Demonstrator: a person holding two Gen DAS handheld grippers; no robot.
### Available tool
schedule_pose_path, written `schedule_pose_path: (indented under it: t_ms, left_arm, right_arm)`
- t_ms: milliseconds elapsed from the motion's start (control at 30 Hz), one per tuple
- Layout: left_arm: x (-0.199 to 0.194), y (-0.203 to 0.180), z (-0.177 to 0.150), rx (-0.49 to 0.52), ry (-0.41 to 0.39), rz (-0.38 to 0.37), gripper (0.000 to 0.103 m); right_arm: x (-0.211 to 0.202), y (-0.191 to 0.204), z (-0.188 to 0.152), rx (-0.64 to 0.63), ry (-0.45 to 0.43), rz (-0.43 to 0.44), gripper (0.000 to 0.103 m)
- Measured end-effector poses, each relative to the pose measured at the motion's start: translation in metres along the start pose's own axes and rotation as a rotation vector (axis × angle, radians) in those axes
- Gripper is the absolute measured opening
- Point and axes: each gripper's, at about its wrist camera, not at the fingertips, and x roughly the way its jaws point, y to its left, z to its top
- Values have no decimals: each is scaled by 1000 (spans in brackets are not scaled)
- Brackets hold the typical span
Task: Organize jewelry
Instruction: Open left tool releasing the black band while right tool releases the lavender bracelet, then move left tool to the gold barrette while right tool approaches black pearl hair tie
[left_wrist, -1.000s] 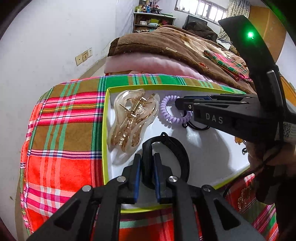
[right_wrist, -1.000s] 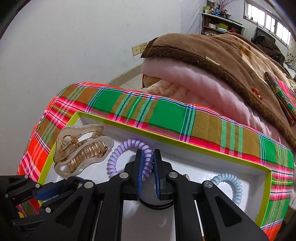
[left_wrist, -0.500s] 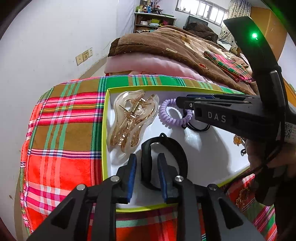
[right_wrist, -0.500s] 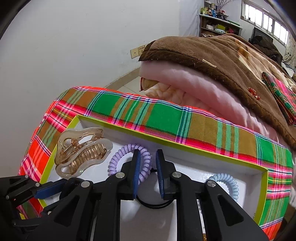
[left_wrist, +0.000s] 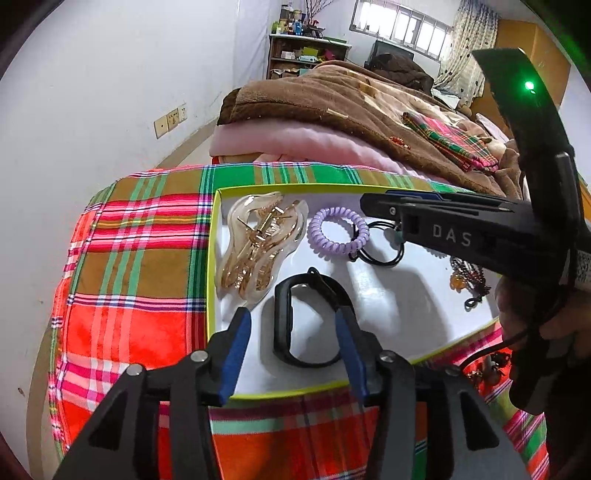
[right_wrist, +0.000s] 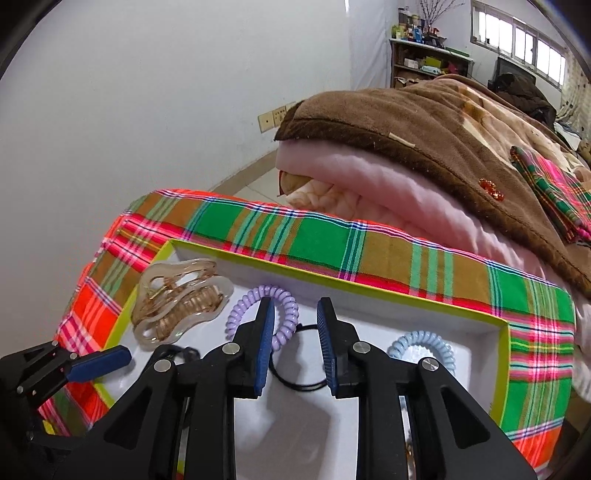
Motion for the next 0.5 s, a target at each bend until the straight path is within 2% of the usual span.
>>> schedule_pose_path:
  t_ms: [267, 500]
  left_arm:
    - [-25, -4, -9, -8, -47, 12, 54]
    - [-46, -9, -23, -11, -86, -13, 57]
  right_arm:
    - [-37, 1, -14, 19, -58, 18, 25]
    - [-73, -4, -42, 38, -109, 22, 25]
